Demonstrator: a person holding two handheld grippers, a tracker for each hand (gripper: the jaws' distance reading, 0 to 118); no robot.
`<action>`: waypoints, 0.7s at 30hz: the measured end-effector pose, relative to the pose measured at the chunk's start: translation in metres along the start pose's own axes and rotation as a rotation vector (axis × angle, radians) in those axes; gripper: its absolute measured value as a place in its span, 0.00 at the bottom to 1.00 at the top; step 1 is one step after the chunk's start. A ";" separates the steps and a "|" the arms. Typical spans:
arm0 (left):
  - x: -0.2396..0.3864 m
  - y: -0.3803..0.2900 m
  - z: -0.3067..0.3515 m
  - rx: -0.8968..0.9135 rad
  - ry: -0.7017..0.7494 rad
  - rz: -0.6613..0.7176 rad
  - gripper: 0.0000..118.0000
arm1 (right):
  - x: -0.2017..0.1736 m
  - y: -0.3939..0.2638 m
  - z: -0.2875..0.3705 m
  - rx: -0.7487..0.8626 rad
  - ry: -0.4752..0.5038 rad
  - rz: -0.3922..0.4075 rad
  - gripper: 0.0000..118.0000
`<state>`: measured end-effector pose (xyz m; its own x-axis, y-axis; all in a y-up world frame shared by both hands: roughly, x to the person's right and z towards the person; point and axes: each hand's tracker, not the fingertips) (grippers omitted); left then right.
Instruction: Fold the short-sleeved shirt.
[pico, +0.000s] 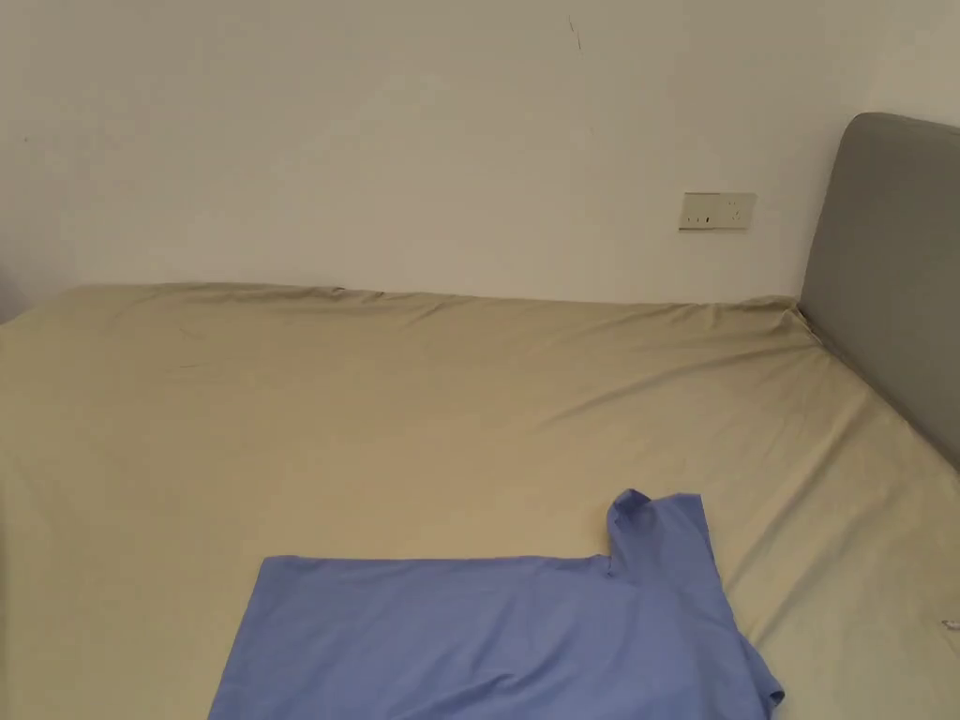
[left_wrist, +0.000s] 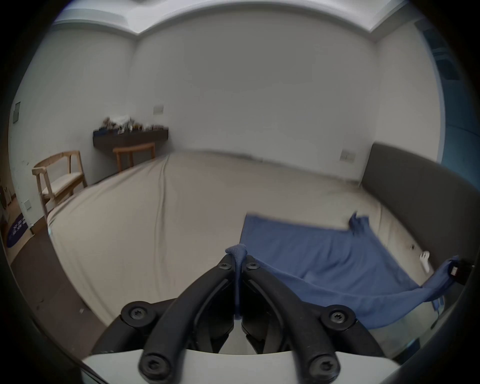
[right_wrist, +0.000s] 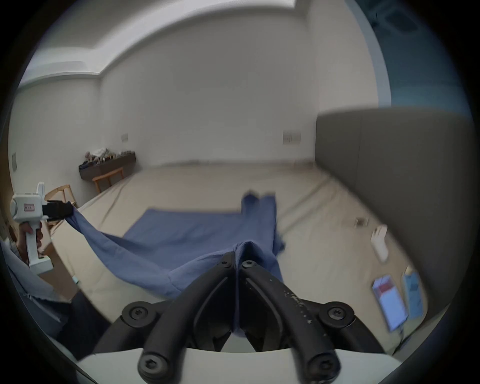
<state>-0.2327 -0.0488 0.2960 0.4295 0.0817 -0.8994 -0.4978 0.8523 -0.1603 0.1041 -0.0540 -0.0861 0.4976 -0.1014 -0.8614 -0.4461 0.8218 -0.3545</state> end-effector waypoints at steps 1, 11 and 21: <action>-0.002 -0.009 -0.007 -0.057 0.005 -0.009 0.01 | 0.002 -0.008 -0.011 -0.063 -0.002 -0.004 0.02; -0.028 -0.063 -0.096 -0.632 0.063 -0.099 0.01 | 0.009 -0.045 -0.093 -0.511 -0.025 -0.026 0.02; -0.008 -0.042 -0.065 -0.420 0.098 -0.170 0.87 | 0.016 -0.032 -0.068 -0.337 -0.106 -0.039 0.78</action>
<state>-0.2643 -0.1186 0.2838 0.4682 -0.1075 -0.8770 -0.6974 0.5645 -0.4415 0.0755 -0.1197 -0.1133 0.5859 -0.0557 -0.8085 -0.6369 0.5853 -0.5018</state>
